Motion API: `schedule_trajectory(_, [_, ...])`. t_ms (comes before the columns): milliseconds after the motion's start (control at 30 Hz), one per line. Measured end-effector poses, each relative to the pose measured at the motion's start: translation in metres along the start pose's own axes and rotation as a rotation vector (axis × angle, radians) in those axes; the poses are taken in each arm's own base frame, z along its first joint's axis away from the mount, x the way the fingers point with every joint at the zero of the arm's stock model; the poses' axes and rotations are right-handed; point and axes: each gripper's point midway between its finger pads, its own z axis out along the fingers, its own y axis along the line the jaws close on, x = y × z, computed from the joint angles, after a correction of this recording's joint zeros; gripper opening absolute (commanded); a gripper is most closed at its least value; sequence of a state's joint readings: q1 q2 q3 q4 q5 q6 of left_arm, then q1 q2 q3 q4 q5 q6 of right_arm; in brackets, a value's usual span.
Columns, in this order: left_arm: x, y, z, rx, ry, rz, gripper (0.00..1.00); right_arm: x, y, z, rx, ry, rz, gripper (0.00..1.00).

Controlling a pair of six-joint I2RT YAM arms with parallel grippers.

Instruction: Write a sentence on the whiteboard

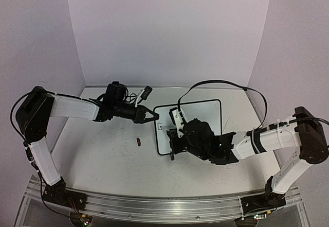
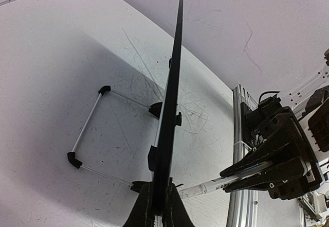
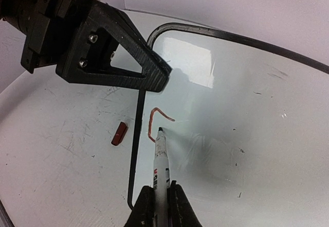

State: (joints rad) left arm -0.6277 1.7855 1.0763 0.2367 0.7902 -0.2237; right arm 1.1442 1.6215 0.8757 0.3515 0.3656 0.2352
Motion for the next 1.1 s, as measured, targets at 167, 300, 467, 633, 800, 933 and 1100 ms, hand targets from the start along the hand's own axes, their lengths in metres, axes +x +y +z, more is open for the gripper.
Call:
schedule_trajectory(167, [0.0, 0.0, 0.0, 0.0, 0.0, 0.0, 0.0, 0.0, 0.0, 0.0, 0.0, 0.0, 0.001, 0.0])
schedule_trajectory(300, [0.0, 0.0, 0.0, 0.0, 0.0, 0.0, 0.0, 0.0, -0.001, 0.0, 0.008, -0.002, 0.003, 0.0])
schedule_trajectory(467, [0.0, 0.0, 0.0, 0.0, 0.0, 0.0, 0.0, 0.0, -0.003, 0.0, 0.02, -0.003, 0.009, 0.0])
schedule_trajectory(633, [0.0, 0.0, 0.0, 0.0, 0.0, 0.0, 0.0, 0.0, -0.005, 0.0, 0.03, -0.005, 0.021, 0.0])
schedule_trajectory(800, [0.0, 0.0, 0.0, 0.0, 0.0, 0.0, 0.0, 0.001, -0.009, -0.003, 0.045, -0.005, 0.027, 0.0])
schedule_trajectory(933, [0.0, 0.0, 0.0, 0.0, 0.0, 0.0, 0.0, 0.002, -0.01, -0.003, 0.048, -0.002, 0.026, 0.0])
schedule_trajectory(1100, [0.0, 0.0, 0.0, 0.0, 0.0, 0.0, 0.0, 0.002, -0.01, -0.003, 0.044, 0.001, 0.024, 0.0])
